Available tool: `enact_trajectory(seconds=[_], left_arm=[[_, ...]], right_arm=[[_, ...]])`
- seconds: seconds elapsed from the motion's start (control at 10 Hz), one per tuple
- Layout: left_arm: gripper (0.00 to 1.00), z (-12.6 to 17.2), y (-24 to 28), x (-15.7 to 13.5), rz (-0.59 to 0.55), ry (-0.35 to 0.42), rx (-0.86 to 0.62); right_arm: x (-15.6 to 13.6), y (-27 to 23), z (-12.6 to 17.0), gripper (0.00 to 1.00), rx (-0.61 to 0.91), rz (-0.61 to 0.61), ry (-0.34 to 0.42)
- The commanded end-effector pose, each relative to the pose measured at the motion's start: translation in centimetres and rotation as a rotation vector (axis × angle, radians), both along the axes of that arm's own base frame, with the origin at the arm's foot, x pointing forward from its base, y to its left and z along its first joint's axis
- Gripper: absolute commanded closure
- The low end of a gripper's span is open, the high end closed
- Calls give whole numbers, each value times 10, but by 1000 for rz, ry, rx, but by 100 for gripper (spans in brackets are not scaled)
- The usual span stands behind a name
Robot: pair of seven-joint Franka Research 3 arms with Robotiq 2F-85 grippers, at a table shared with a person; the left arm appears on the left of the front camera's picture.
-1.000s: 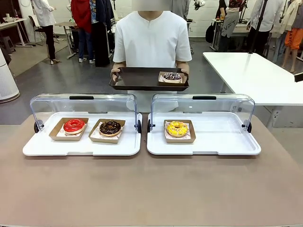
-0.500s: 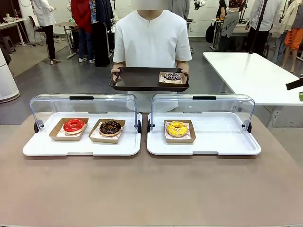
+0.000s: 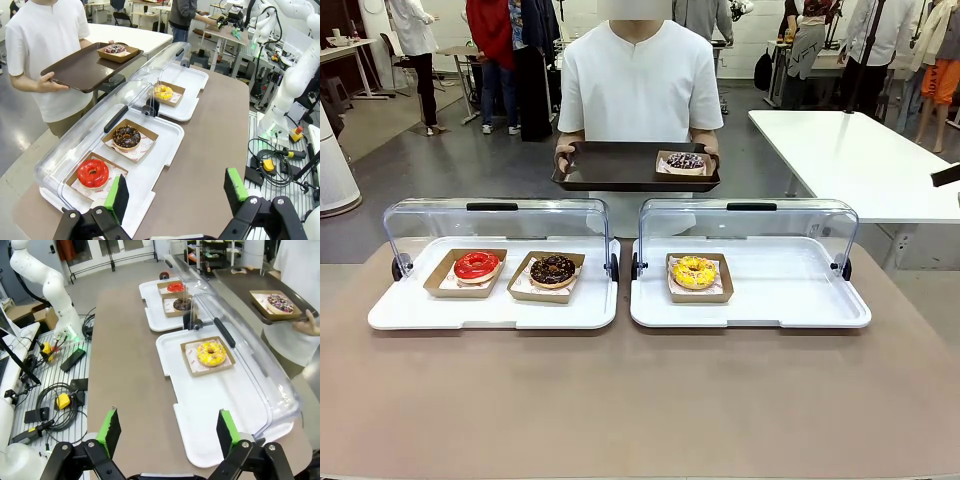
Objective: Provide the desired donut to the person.
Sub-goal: Pick up and lift the Paper togo box containing the Donut pointed at by the person.
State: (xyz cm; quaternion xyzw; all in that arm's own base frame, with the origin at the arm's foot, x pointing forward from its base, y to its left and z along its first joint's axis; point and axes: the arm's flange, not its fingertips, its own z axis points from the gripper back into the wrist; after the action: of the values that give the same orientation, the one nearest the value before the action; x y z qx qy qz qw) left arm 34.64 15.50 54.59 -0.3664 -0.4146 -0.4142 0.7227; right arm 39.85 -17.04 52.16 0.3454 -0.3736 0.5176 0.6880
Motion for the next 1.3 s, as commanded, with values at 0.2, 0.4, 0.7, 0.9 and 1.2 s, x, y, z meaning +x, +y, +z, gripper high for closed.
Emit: enact_trajectory(seconds=[0.2, 0.4, 0.7, 0.9, 1.2], left_arm=[[0, 1, 0, -1, -3, -6, -9], [0, 1, 0, -1, -3, -6, -9], [0, 1, 0, -1, -3, -6, -9], [0, 1, 0, -1, -3, -6, -9], [0, 1, 0, -1, -3, -6, -9]], right_arm=[[1, 0, -1, 0, 1, -1, 4], [1, 0, -1, 0, 1, -1, 4], [1, 0, -1, 0, 1, -1, 4], [1, 0, -1, 0, 1, -1, 4], [1, 0, -1, 0, 1, -1, 4]])
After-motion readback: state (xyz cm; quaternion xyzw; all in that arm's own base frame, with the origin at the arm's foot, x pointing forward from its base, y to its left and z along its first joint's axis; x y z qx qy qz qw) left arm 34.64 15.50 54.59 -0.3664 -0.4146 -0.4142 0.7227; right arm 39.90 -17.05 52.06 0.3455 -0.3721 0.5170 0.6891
